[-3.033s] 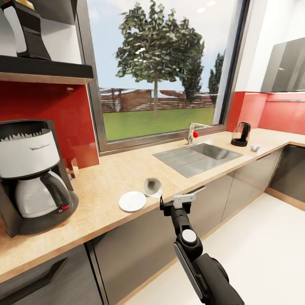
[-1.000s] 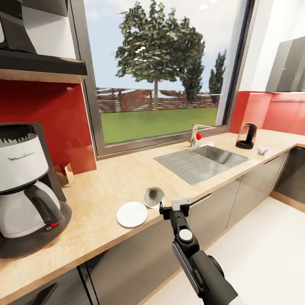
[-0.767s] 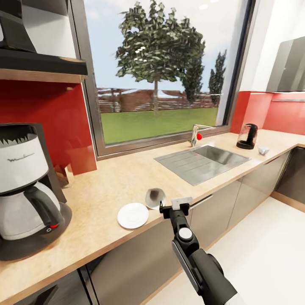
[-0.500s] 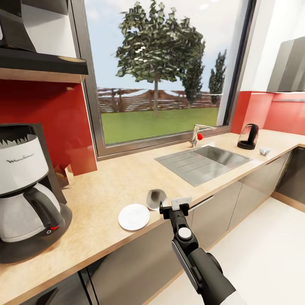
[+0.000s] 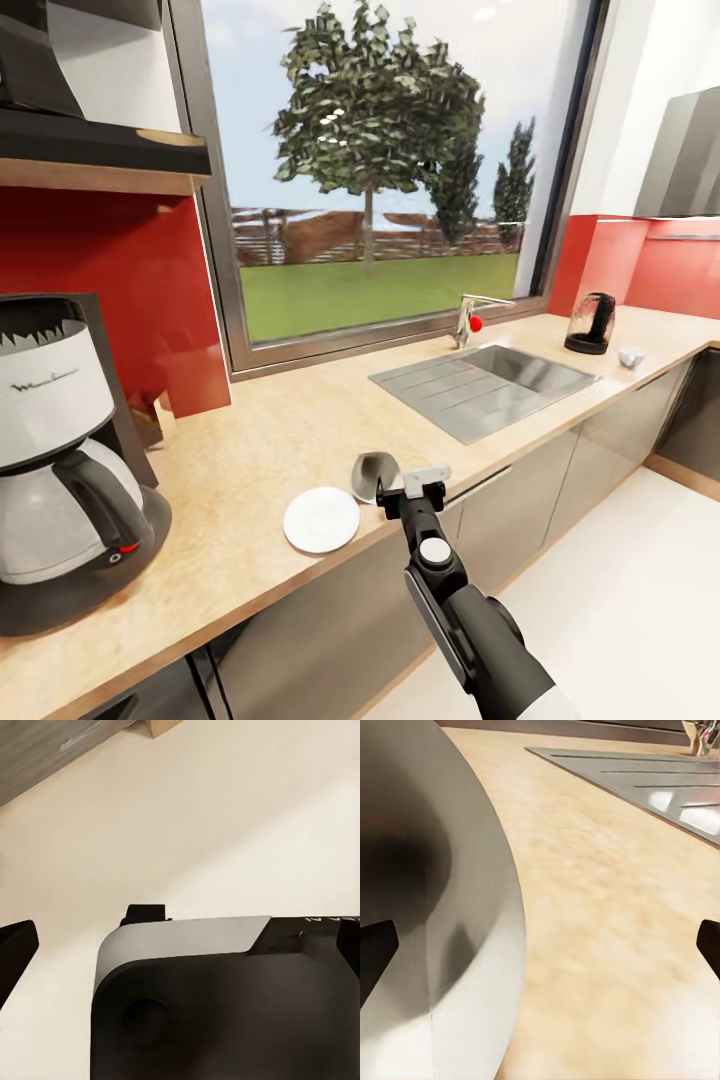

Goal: Set up a coffee station on the kitchen countertop: keep the coffee maker on the countertop, move the bottle of coffee from the kitchen shelf to the counter next to the coffee maker, place a paper coffee filter on top of the coffee maker, put the saucer next to the coffee maker with the coffee cup on the saucer, and place the electric kettle next to the coffee maker.

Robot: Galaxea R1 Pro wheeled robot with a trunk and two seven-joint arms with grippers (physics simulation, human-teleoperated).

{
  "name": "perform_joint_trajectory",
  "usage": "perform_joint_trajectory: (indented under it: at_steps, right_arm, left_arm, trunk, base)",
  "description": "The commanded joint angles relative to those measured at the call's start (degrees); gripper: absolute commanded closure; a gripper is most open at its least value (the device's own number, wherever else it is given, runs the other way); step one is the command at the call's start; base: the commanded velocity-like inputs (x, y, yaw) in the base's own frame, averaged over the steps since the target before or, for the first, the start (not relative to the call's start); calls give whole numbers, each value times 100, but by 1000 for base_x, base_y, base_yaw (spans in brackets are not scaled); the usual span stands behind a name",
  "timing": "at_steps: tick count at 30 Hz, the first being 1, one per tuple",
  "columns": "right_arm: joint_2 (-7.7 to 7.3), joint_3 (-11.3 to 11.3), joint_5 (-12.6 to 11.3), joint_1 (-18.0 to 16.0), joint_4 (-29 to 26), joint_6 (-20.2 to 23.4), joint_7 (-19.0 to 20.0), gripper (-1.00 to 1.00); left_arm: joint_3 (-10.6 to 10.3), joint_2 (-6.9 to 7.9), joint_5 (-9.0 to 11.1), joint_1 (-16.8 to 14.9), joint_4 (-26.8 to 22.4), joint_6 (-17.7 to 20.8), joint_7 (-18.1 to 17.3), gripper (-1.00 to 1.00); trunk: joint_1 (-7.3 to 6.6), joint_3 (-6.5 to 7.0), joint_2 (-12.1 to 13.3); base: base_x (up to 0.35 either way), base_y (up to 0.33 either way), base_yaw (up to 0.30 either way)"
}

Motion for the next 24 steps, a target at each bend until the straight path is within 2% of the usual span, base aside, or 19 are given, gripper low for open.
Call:
perform_joint_trajectory:
  at_steps: [1,24]
  right_arm:
    - [-2,13,-3,-5,-5,37,-36,-100]
    - [-3,13,0,-5,3,34,-36,-100]
  left_arm:
    - [1,-1,0,1,-5,-11,1,-100]
    - [1,-1,0,1,-5,-11,2,-100]
  trunk:
    - [0,-5,-3]
    - [0,-5,-3]
  base:
    - [41,23,0]
    - [44,9,0]
